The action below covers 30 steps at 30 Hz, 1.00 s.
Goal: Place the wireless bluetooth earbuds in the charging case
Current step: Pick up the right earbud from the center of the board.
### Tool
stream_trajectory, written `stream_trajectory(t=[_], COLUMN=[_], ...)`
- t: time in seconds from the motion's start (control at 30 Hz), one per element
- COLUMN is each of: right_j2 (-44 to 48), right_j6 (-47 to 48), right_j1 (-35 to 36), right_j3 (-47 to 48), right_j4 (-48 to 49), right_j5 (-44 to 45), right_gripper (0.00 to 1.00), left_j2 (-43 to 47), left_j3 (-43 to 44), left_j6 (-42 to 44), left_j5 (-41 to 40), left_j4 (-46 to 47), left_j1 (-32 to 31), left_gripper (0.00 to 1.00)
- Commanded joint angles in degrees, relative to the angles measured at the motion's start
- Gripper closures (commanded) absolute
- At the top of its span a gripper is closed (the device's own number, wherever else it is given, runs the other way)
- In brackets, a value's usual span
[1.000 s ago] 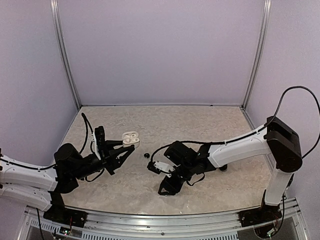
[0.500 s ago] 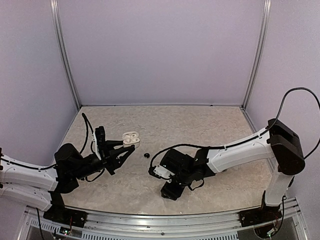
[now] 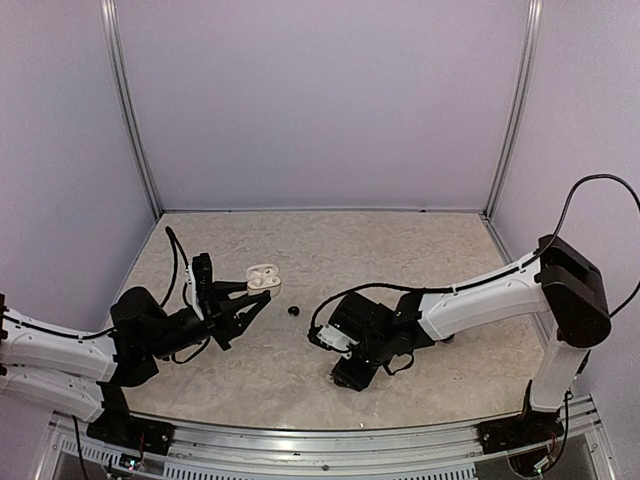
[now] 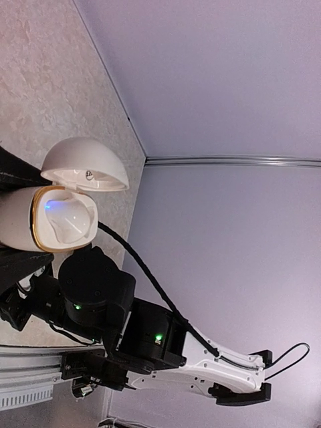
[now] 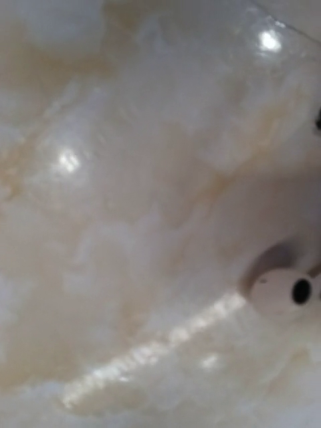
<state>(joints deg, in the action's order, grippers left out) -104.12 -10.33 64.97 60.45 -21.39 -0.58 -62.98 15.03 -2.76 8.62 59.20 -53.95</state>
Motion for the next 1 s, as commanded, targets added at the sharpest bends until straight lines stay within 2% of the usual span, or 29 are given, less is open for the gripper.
stream_trajectory(t=[0.0,0.13,0.33,0.53,0.97], right_j2=[1.76,0.64,-3.13,-9.57,-15.79], right_j6=[5.54,9.59,9.39,9.71,12.7], right_j1=[-0.32,-0.41,-0.21,0.53,1.38], right_j3=[-0.63,3.97,11.58,19.26,27.39], right_j4=[-3.04,-7.32,-13.16,-20.88,-28.4], right_j5=[-3.53,-6.44,-9.5,-7.2,-6.64], right_gripper=[0.49,0.51,0.53,0.55,0.65], left_j2=[-0.23,0.64,2.7,4.2,5.54], left_j3=[0.02,0.0,-0.84,-1.44,-3.16], left_j6=[0.45,-1.79,-2.95,-2.84,-2.86], left_j5=[0.52,0.98,0.47,-0.09,-0.21], left_j4=[2.81,2.55,1.98,1.79,2.37], left_j1=[0.64,1.95,2.89,3.02,3.15], left_gripper=[0.92,0.92,0.92,0.92,0.92])
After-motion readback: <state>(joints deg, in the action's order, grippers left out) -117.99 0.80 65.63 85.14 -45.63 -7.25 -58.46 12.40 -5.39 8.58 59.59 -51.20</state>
